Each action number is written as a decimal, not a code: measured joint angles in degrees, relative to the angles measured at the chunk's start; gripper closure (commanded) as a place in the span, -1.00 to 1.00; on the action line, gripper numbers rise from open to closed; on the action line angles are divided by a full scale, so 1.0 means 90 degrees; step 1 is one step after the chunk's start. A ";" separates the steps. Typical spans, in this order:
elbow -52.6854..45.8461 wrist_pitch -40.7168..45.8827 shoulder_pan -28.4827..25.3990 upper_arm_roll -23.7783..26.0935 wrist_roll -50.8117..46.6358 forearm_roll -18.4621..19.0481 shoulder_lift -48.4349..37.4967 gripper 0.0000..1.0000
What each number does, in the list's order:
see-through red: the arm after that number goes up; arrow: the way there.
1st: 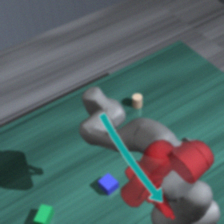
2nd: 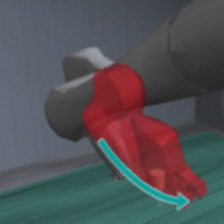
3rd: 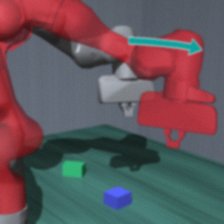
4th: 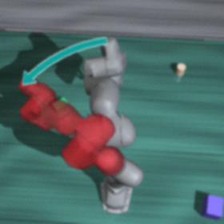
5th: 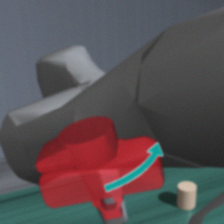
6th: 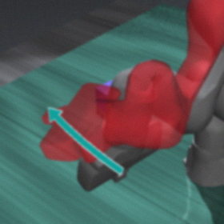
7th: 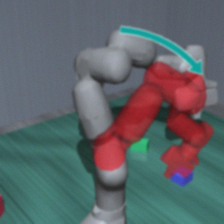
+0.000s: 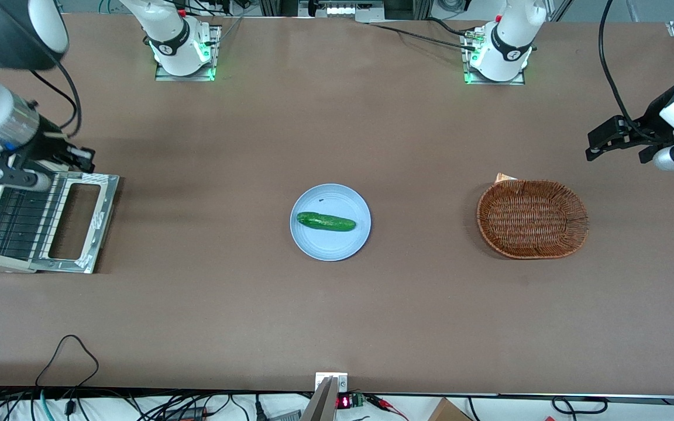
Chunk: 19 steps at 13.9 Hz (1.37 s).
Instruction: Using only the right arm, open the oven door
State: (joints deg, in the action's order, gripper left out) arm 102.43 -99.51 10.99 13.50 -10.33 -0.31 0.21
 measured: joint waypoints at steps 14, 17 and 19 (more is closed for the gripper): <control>-0.0810 0.1010 -0.0171 -0.0291 0.0605 -0.0068 0.0069 -1.00; -0.0898 0.1008 -0.0176 -0.0291 0.0622 -0.0068 0.0075 -1.00; -0.0904 0.1008 -0.0185 -0.0291 0.0629 -0.0067 0.0082 -1.00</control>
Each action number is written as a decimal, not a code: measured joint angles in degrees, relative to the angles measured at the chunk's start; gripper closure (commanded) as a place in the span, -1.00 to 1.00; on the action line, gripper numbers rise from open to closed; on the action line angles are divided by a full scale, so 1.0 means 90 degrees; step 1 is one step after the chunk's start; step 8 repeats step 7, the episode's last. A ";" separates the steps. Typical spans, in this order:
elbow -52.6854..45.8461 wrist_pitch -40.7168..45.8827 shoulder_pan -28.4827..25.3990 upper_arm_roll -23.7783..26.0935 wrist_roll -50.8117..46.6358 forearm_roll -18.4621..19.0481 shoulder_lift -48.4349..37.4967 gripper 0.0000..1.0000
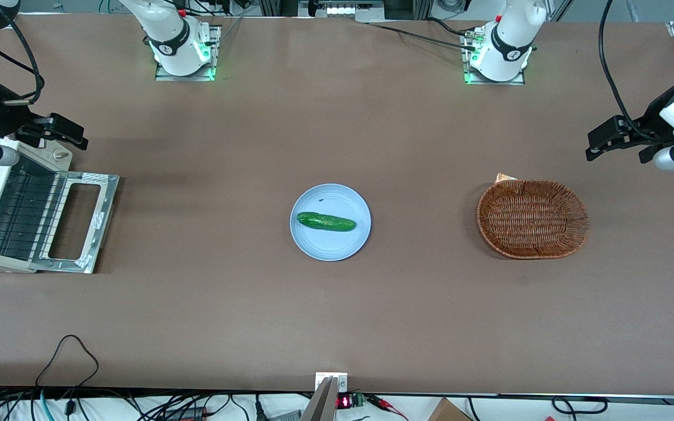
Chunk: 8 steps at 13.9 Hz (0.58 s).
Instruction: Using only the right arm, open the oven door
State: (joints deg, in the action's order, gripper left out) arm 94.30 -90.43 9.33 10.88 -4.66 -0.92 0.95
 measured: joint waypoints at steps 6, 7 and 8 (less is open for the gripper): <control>0.0000 -0.0001 -0.0069 0.0000 0.0013 0.0012 0.0039 -1.00; 0.0000 -0.0002 -0.0070 0.0000 0.0018 0.0012 0.0045 -1.00; 0.0000 -0.0002 -0.0070 0.0000 0.0018 0.0012 0.0045 -1.00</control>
